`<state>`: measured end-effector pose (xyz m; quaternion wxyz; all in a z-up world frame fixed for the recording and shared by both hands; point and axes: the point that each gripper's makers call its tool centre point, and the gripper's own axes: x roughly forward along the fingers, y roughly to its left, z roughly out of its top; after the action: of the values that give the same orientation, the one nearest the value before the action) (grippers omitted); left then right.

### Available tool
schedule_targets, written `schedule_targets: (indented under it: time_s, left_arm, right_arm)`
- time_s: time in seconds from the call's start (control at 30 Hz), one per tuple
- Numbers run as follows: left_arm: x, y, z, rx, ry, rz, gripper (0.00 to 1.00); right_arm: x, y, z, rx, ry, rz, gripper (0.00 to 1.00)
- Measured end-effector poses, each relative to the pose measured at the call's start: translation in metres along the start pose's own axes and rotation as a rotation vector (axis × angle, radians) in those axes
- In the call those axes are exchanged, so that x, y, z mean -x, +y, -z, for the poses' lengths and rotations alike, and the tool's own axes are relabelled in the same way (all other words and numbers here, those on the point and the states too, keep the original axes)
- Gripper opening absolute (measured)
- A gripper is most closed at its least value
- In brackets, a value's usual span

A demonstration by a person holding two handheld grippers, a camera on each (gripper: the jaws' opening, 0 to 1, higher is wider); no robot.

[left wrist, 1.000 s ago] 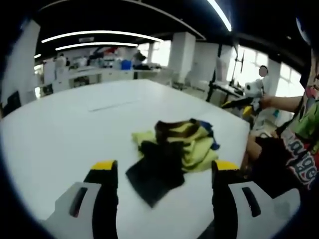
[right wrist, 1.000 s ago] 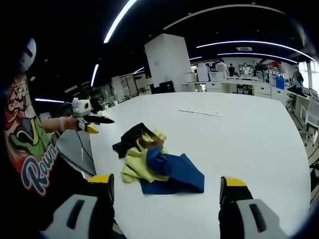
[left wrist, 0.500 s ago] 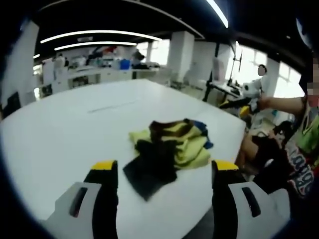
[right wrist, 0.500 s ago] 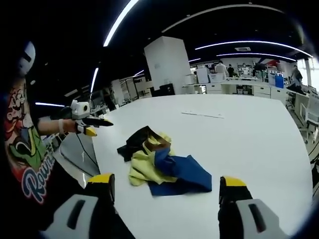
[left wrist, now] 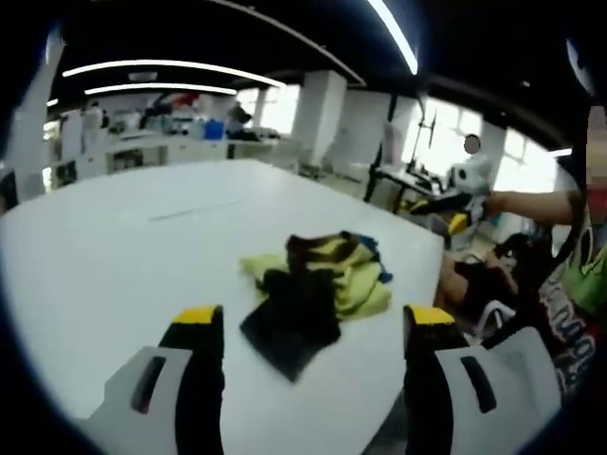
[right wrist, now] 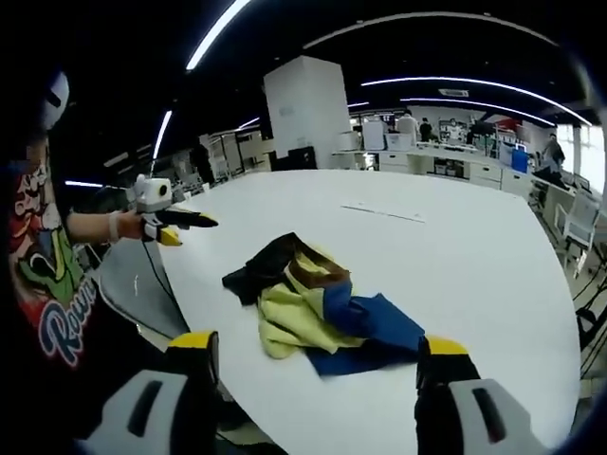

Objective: Fold the garment on the visible template until the final outline fits inside the template.

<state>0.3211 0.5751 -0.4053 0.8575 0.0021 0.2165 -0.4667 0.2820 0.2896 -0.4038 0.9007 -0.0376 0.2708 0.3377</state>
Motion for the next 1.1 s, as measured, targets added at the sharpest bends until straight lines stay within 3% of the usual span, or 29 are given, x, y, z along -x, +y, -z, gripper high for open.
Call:
schedule_targets:
  time_s: [0.17,0.2,0.27,0.33,0.43,0.5,0.6,0.7,0.8,0.9,1.0,1.1]
  left_arm:
    - [0.004,-0.002,0.001,0.011,-0.008,0.05,0.75]
    - [0.004,0.0,0.002,-0.005,-0.012,0.048,0.74]
    - [0.005,0.009,0.01,0.02,0.014,-0.004,0.73]
    - [0.004,0.007,0.008,0.0,-0.011,-0.008,0.72]
    - [-0.003,0.007,0.011,0.004,-0.022,-0.03,0.71]
    - [-0.009,0.001,0.011,0.019,-0.025,-0.032,0.71]
    - [-0.021,-0.008,0.01,-0.028,-0.021,-0.033,0.69]
    - [-0.032,-0.009,0.011,-0.03,-0.021,-0.027,0.69]
    - [-0.042,-0.01,0.007,-0.018,-0.03,-0.024,0.66]
    - [-0.05,-0.009,0.0,0.012,-0.058,-0.016,0.61]
    - [-0.057,-0.004,0.002,0.036,-0.054,-0.027,0.58]
    - [-0.062,-0.001,-0.002,0.043,-0.073,-0.038,0.55]
  right_arm:
    - [-0.005,0.015,-0.009,-0.002,-0.037,0.004,0.85]
    - [-0.007,0.014,-0.01,0.01,-0.044,0.004,0.85]
    - [-0.013,0.014,-0.018,-0.063,-0.089,-0.03,0.84]
    - [-0.016,0.004,-0.022,-0.059,-0.114,-0.023,0.83]
    - [-0.022,-0.01,-0.022,-0.057,-0.106,-0.037,0.81]
    - [-0.019,-0.015,-0.017,0.024,-0.05,-0.054,0.79]
    - [-0.02,-0.026,-0.018,0.018,-0.073,-0.049,0.77]
    - [-0.02,-0.04,-0.014,0.029,-0.09,-0.002,0.66]
    - [-0.017,-0.041,-0.005,0.041,-0.095,0.017,0.58]
    - [-0.017,-0.043,0.008,0.086,-0.056,0.054,0.54]
    - [-0.023,-0.039,0.012,0.009,-0.075,0.025,0.55]
    - [-0.029,-0.042,0.015,0.034,-0.052,0.033,0.54]
